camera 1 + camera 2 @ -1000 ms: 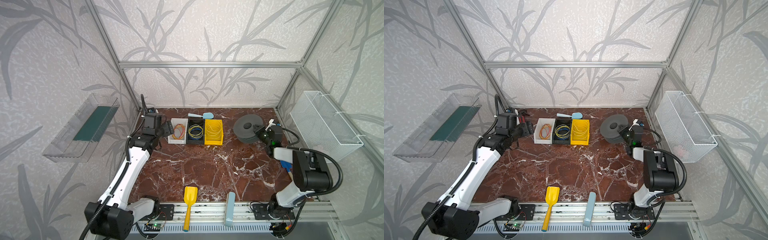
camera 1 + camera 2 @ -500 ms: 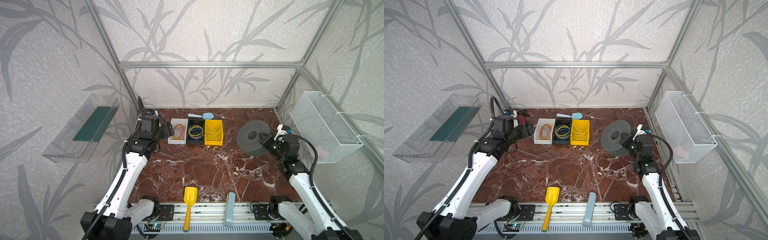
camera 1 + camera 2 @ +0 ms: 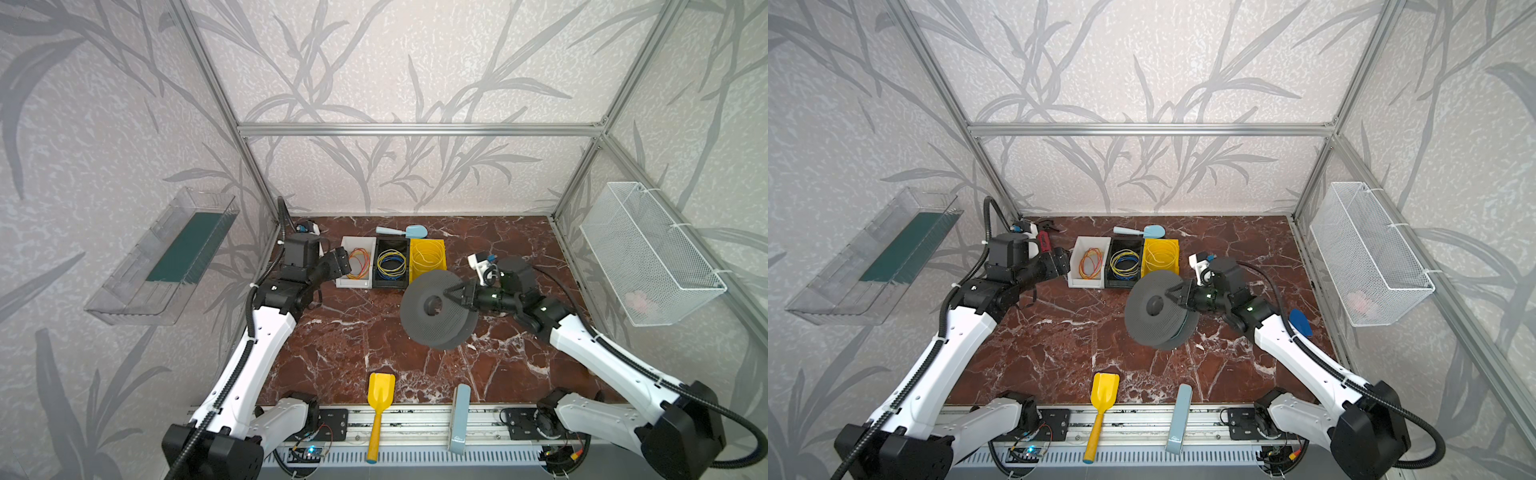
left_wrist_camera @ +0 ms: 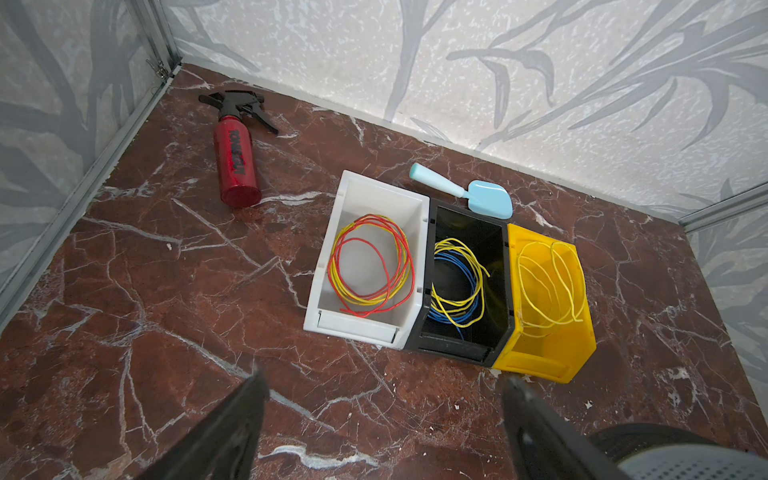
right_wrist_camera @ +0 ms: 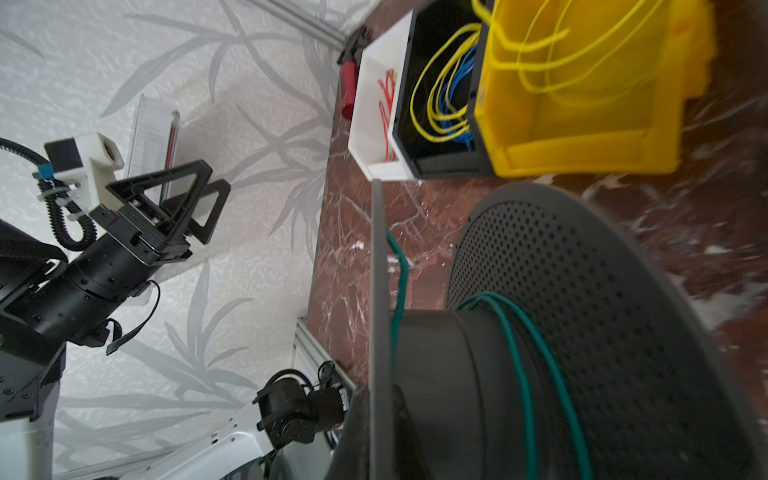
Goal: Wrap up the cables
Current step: 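Drag the grey spool toward the robot and set it down with the right gripper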
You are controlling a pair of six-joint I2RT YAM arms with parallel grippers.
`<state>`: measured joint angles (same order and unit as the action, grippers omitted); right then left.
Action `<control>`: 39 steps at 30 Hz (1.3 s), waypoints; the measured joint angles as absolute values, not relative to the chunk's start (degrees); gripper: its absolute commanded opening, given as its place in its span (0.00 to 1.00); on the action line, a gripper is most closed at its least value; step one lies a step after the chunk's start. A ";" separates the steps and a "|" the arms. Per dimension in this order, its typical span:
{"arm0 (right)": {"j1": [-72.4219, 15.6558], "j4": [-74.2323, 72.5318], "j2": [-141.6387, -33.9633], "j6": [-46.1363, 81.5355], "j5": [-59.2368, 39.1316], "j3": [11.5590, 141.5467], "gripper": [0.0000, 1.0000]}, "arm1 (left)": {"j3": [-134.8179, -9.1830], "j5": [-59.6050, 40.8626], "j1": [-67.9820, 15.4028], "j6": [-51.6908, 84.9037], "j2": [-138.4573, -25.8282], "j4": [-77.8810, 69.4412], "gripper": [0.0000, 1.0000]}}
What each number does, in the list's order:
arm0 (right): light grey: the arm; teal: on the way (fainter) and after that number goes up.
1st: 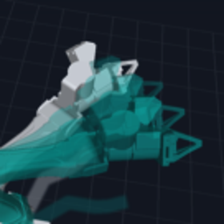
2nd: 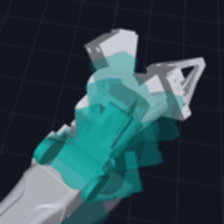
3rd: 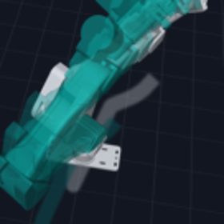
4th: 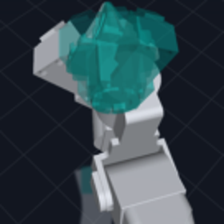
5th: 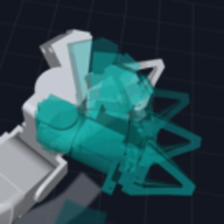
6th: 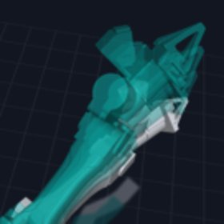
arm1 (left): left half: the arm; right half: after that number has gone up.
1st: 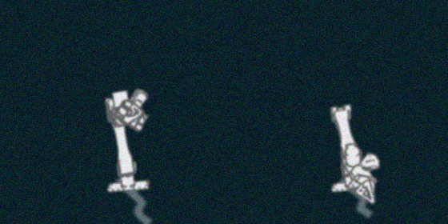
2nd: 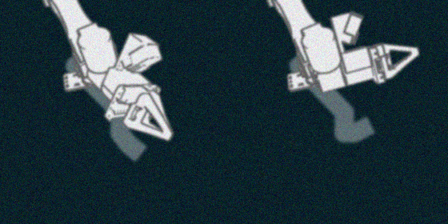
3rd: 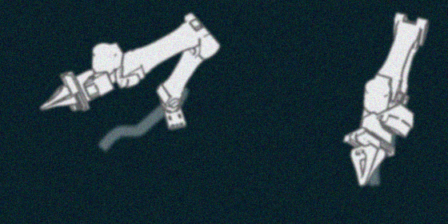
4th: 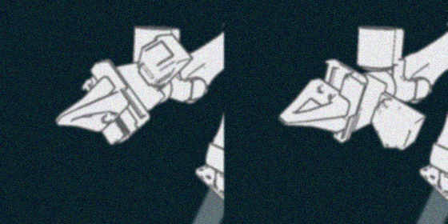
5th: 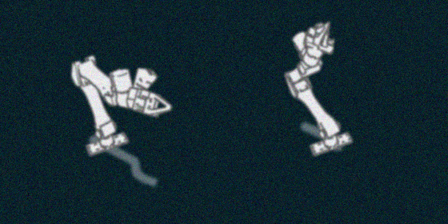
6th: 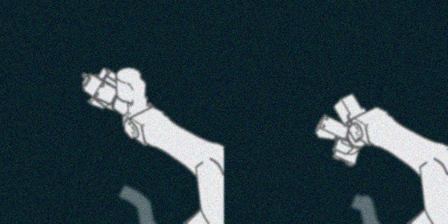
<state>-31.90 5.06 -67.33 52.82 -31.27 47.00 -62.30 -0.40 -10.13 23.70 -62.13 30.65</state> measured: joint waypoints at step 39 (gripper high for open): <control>-26.76 -17.19 -93.43 45.36 -41.23 36.27 0.70 | -61.45 -1.58 -10.39 25.50 -62.54 32.64 0.91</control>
<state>-26.76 -17.19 -93.43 45.36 -41.23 36.27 -61.45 -1.58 -10.39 25.50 -62.54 32.64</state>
